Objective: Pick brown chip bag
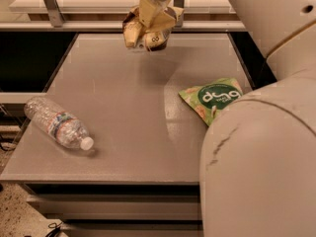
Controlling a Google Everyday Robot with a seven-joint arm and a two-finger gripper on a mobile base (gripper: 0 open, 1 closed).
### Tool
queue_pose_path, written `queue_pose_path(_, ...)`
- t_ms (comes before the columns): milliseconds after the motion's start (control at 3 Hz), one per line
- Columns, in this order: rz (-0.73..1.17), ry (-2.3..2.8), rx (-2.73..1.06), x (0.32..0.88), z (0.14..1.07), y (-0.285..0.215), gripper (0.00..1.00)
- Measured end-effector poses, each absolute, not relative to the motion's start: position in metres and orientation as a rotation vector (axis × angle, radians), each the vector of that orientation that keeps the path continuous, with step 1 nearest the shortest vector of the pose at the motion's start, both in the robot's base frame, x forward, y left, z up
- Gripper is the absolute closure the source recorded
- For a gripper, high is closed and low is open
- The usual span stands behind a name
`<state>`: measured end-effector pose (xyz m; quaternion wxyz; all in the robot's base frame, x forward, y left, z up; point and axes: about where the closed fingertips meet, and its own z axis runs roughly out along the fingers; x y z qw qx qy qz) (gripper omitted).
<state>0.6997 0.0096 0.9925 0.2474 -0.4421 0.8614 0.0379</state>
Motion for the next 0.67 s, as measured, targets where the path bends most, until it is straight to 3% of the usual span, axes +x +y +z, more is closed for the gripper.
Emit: queue_pose_path(667, 0.130, 2.330, -1.218, 0.7015, 0.9888, 0.0075, 1.00)
